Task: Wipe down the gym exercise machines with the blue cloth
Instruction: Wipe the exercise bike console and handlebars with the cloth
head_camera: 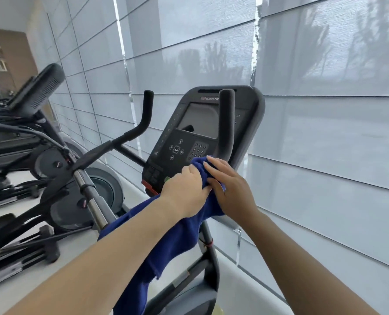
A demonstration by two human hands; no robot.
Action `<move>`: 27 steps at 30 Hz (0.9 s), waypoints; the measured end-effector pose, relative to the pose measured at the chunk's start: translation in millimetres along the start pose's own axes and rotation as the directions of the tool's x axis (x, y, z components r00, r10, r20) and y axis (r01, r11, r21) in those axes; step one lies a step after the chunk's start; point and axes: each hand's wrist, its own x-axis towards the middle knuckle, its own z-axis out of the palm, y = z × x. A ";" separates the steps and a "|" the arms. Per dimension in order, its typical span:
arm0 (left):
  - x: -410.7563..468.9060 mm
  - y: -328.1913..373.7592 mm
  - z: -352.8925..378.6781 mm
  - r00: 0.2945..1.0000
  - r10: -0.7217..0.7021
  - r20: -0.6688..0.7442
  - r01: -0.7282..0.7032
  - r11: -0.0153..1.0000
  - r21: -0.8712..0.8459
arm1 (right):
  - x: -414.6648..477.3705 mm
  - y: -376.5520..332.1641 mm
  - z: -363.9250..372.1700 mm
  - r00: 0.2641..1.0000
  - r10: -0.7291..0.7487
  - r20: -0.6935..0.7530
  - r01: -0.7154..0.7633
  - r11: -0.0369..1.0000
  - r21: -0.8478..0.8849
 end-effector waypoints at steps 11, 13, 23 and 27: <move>-8.2 -7.9 -12.2 0.997 0.049 -0.061 -0.063 0.963 -0.260 | 22.5 -12.7 -30.3 0.991 -0.001 -0.137 -0.011 0.996 -0.085; -10.1 -4.7 -13.7 0.985 0.057 -0.164 -0.090 0.976 -0.200 | 35.9 -13.6 -37.2 0.987 -0.046 -0.155 0.022 0.989 -0.148; 11.4 5.4 -1.8 0.998 0.004 0.056 0.005 0.987 -0.160 | 56.9 14.9 -41.8 0.994 0.078 -0.082 -0.096 0.963 -0.253; 29.3 5.3 -4.3 0.990 0.014 0.139 0.015 0.979 -0.203 | 25.7 4.3 -11.1 0.975 0.185 -0.123 -0.192 0.981 -0.042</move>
